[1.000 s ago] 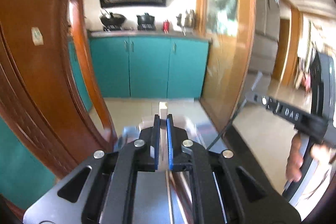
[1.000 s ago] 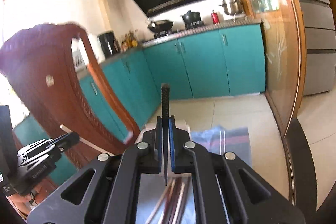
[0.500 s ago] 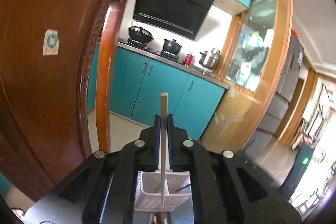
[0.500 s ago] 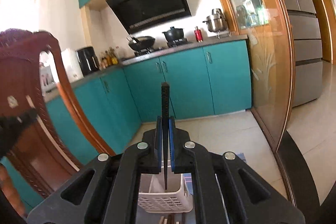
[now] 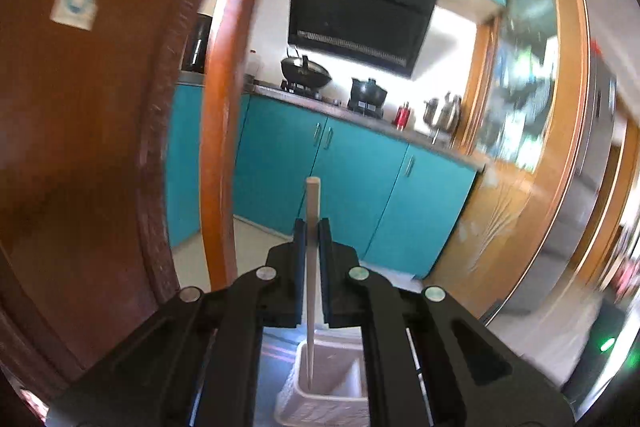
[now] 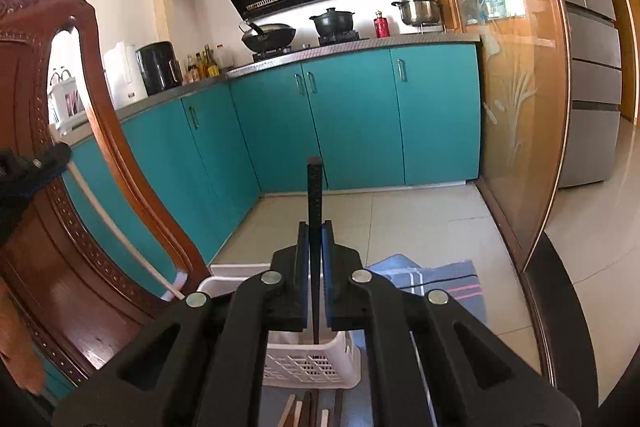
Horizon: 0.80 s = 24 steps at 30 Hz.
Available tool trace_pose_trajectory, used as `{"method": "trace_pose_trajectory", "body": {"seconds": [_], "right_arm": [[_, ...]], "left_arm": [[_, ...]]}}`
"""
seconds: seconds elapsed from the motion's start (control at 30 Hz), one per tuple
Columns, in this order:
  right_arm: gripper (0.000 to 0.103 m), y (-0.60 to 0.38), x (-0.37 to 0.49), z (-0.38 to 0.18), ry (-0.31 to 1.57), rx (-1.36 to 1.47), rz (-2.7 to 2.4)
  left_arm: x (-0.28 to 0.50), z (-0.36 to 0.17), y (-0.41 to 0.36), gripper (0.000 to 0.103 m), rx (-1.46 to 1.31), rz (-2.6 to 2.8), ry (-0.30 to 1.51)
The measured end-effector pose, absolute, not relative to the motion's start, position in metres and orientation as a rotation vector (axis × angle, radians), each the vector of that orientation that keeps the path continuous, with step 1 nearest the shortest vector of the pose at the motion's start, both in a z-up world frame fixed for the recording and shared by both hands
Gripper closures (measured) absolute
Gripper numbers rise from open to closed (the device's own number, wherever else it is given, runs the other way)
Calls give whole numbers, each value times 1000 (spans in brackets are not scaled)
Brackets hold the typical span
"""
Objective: Organize utensils
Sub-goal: 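Lift both held chopsticks and carry them over the white holder, then open both tools to drop the chopsticks into the white holder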
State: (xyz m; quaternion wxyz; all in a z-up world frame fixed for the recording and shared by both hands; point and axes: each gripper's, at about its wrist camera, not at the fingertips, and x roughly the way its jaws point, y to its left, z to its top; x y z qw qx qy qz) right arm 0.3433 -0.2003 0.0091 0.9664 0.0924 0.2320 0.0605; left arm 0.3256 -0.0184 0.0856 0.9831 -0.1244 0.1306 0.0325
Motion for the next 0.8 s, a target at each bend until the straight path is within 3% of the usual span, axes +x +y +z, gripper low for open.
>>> {"method": "trace_pose_trajectory", "body": {"seconds": [0.07, 0.13, 0.2, 0.5, 0.57, 0.7, 0.8], "right_arm": [[92, -203, 340, 11, 458, 182, 114], [58, -209, 333, 16, 434, 188, 101], [47, -219, 318, 25, 374, 218, 93], [47, -250, 270, 22, 363, 209, 93], [47, -245, 270, 6, 440, 172, 137], [47, -225, 278, -26, 612, 101, 220], [47, -201, 291, -63, 785, -7, 229]], "left_arm": [[329, 76, -27, 96, -221, 61, 286], [329, 72, -29, 96, -206, 63, 295], [327, 69, -30, 96, -194, 65, 295], [303, 51, -22, 96, -170, 64, 328], [293, 50, -23, 92, -153, 67, 321], [268, 49, -32, 74, -108, 80, 270], [248, 41, -51, 72, 5, 109, 231]]}}
